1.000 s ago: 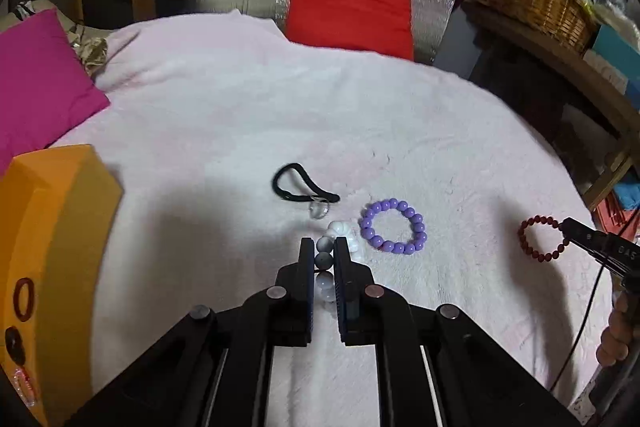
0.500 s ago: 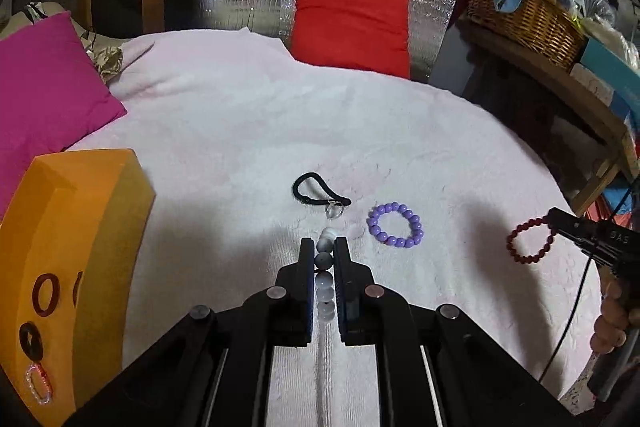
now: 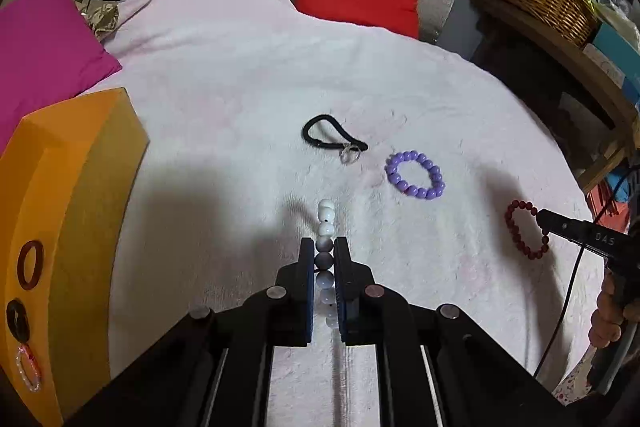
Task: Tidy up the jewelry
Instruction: 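Pull the white bracelet off the purple one with the left tool while the right tool holds, then open the left tool to set the white bead bracelet on the blanket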
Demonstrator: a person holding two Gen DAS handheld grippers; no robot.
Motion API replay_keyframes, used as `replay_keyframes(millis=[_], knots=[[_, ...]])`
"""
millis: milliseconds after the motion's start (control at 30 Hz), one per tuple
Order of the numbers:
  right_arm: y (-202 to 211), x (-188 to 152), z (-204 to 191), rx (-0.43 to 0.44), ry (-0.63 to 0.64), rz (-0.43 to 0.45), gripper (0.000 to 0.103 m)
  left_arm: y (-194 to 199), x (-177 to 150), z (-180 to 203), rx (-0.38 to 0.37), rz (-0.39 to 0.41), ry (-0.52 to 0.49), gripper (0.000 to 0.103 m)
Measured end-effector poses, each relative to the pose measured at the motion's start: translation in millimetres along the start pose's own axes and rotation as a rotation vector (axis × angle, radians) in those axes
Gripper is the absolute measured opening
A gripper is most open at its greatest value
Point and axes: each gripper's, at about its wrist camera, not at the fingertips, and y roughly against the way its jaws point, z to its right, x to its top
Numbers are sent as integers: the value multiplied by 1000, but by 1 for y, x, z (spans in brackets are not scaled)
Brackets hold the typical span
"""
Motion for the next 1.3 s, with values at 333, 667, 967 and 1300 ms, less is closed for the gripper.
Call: replay_keyframes(millis=[333,667,967,1300], knots=[[-13,-10,8,-84,67,-85,14,-27,-5,5,55,-119,-10,17],[-20,-15,5,-101,96,-66,16,-33,-6,5,50,-127,3,34],[-19,-19,6,-95,98,-44,16,-27,-2,4,41,-119,8,34],[-15,-20,11,-76,100,-34,16,-14,-5,-1,27,-108,-9,72]])
